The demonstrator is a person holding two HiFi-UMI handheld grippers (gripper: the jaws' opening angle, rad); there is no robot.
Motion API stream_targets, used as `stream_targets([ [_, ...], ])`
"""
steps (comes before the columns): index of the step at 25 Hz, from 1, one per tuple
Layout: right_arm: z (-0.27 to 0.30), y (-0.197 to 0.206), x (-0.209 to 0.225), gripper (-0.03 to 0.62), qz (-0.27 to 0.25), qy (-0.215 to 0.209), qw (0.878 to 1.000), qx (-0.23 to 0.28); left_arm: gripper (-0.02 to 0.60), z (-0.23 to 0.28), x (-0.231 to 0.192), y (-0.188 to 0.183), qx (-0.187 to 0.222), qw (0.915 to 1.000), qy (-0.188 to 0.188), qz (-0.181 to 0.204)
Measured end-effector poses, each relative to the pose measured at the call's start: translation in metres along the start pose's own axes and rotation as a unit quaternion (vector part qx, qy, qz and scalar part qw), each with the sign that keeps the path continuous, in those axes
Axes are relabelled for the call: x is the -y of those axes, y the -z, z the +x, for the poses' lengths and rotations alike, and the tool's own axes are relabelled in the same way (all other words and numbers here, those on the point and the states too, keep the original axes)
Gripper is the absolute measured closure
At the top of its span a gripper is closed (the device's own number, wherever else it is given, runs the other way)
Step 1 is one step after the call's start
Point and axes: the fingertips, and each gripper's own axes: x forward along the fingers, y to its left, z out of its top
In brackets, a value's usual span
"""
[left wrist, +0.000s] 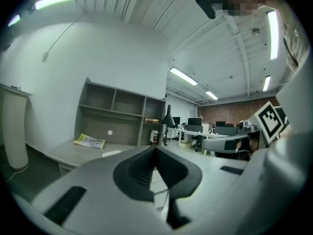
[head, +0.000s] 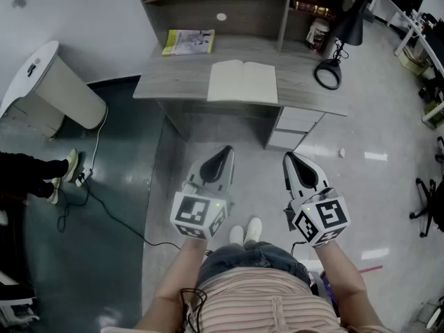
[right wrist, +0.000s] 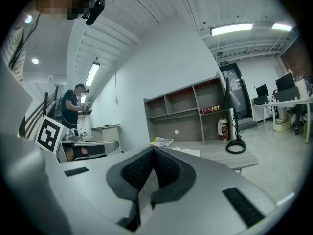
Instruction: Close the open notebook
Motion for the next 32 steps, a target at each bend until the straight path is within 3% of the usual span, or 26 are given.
stream_targets([
  [32,0.025,0.0,0.066,0.586,0.006,-0.009,1.0,-0.001,0.571,0.049,-0.023,-0.003,0.007,0.9983,-0.056,-0.014],
])
